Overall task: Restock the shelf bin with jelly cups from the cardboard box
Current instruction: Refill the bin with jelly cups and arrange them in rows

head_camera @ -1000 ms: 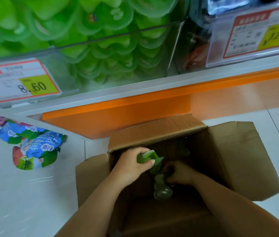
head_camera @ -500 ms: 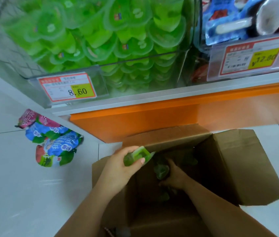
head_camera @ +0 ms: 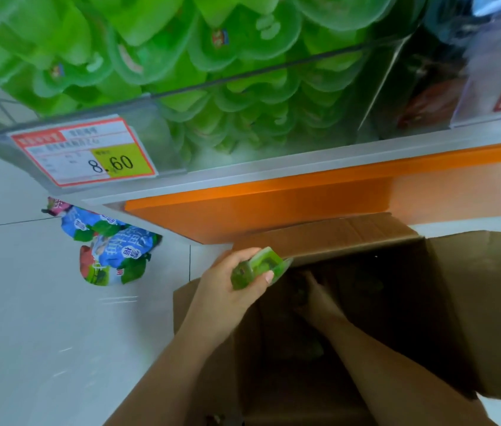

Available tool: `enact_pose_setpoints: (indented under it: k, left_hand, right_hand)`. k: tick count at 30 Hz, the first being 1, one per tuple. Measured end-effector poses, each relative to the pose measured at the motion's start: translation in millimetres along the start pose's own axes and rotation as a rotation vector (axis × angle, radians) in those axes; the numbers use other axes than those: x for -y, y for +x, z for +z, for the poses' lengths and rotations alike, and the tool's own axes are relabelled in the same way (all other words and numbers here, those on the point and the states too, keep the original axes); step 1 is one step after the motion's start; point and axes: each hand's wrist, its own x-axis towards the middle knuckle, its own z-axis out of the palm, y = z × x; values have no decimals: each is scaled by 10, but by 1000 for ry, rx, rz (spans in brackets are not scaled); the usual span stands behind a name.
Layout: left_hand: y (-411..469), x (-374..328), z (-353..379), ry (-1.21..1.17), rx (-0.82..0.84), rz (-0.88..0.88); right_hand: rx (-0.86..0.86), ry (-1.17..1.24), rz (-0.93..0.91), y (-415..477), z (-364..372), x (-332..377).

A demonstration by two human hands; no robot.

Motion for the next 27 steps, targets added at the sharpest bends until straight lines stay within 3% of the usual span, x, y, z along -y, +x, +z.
enact_pose_setpoints:
  k: [8, 16, 24, 27]
  left_hand:
    - [-13, -45, 32, -4, 5, 21]
    - [-337, -491, -92, 52, 5, 264]
    - [-905, -1111, -580, 126, -74, 637]
    - [-1122, -1300, -867, 167, -165, 734]
  right_hand:
    - [156, 177, -61, -301, -262, 58]
    - [163, 5, -242, -1298, -1093, 566]
    - [-31, -239, -497, -2579, -1796, 1279]
    - [-129, -172, -568, -3020, -1958, 1455]
